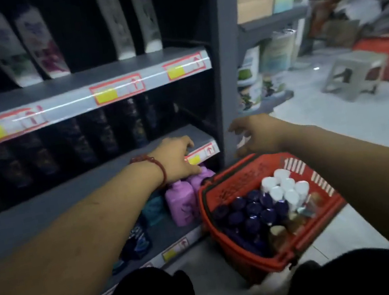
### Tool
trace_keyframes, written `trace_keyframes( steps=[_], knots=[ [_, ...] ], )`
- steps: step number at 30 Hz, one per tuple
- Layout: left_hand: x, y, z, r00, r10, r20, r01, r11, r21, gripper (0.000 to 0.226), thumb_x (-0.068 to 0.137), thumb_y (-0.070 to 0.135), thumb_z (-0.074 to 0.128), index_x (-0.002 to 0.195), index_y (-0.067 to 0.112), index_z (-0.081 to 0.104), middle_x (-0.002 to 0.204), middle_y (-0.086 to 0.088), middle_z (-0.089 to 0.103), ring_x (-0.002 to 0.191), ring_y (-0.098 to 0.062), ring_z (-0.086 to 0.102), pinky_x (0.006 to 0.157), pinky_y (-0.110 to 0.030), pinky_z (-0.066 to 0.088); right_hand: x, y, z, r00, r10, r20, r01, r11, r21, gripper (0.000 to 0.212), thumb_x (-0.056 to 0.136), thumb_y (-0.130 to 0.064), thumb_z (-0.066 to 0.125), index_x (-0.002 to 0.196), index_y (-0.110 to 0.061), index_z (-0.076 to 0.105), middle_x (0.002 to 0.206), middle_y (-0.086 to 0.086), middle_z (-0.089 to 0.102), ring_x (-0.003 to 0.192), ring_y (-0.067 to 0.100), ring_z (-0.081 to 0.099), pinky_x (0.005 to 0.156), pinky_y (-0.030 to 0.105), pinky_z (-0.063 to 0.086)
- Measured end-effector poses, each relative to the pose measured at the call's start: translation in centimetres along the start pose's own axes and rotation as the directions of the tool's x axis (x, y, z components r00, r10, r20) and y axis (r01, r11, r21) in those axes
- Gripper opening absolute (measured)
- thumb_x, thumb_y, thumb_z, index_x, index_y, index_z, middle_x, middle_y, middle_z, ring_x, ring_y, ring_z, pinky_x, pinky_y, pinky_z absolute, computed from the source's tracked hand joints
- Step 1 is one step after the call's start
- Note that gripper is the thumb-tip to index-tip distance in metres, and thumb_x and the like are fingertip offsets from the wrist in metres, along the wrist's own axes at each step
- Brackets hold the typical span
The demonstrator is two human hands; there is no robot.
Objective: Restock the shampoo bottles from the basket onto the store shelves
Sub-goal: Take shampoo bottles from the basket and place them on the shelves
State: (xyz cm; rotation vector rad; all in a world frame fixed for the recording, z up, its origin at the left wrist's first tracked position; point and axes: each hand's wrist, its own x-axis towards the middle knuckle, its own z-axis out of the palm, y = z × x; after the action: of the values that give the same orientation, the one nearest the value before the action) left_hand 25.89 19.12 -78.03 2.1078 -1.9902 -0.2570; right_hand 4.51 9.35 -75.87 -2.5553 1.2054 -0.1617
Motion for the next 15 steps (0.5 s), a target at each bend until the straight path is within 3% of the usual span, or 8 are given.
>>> trace_keyframes(
  steps=[7, 10, 13, 15],
  knots=[
    [3.9, 4.2, 10.1, 0.983, 0.095, 0.157, -0.088, 0.995, -0.05, 0.063, 0.075, 0.042, 0.081, 0.127, 0.015, 0.057, 0.121, -0.004, 0.064, 0.111, -0.021, 0.059, 0.093, -0.026, 0.045, -2.5, 9.9, 5.7, 0.986, 0.161, 0.052, -0.165, 0.982, 0.092, 0.069, 0.077, -0.029, 0.085, 0.137, -0.014, 0.056, 0.135, 0.006, 0.062, 0.118, 0.025, 0.06, 0.091, 0.027, 0.045],
    [4.4, 4.3, 13.7, 0.974, 0.096, 0.206, -0.074, 0.991, -0.112, 0.064, 0.074, 0.039, 0.083, 0.128, 0.016, 0.056, 0.124, -0.003, 0.063, 0.112, -0.018, 0.06, 0.096, -0.023, 0.044, -2.9, 12.9, 8.2, 0.969, 0.232, 0.081, -0.242, 0.957, 0.162, 0.071, 0.077, -0.029, 0.086, 0.138, -0.013, 0.055, 0.136, 0.007, 0.061, 0.119, 0.024, 0.059, 0.097, 0.032, 0.047],
    [5.1, 3.9, 17.2, 0.961, 0.084, 0.263, -0.046, 0.988, -0.149, 0.063, 0.072, 0.035, 0.085, 0.126, 0.017, 0.058, 0.119, -0.001, 0.064, 0.109, -0.018, 0.061, 0.097, -0.03, 0.048, -3.0, 15.6, 11.0, 0.946, 0.293, 0.139, -0.316, 0.928, 0.197, 0.071, 0.076, -0.03, 0.087, 0.137, -0.015, 0.055, 0.133, 0.006, 0.061, 0.113, 0.024, 0.059, 0.088, 0.027, 0.045],
    [5.7, 3.5, 18.9, 0.937, 0.067, 0.341, -0.006, 0.984, -0.178, 0.062, 0.071, 0.032, 0.087, 0.124, 0.018, 0.058, 0.113, 0.001, 0.063, 0.103, -0.017, 0.061, 0.092, -0.027, 0.048, -2.7, 16.9, 12.6, 0.926, 0.31, 0.216, -0.349, 0.92, 0.176, 0.075, 0.074, -0.03, 0.088, 0.139, -0.016, 0.053, 0.134, 0.005, 0.06, 0.112, 0.026, 0.06, 0.087, 0.028, 0.045]
  ],
)
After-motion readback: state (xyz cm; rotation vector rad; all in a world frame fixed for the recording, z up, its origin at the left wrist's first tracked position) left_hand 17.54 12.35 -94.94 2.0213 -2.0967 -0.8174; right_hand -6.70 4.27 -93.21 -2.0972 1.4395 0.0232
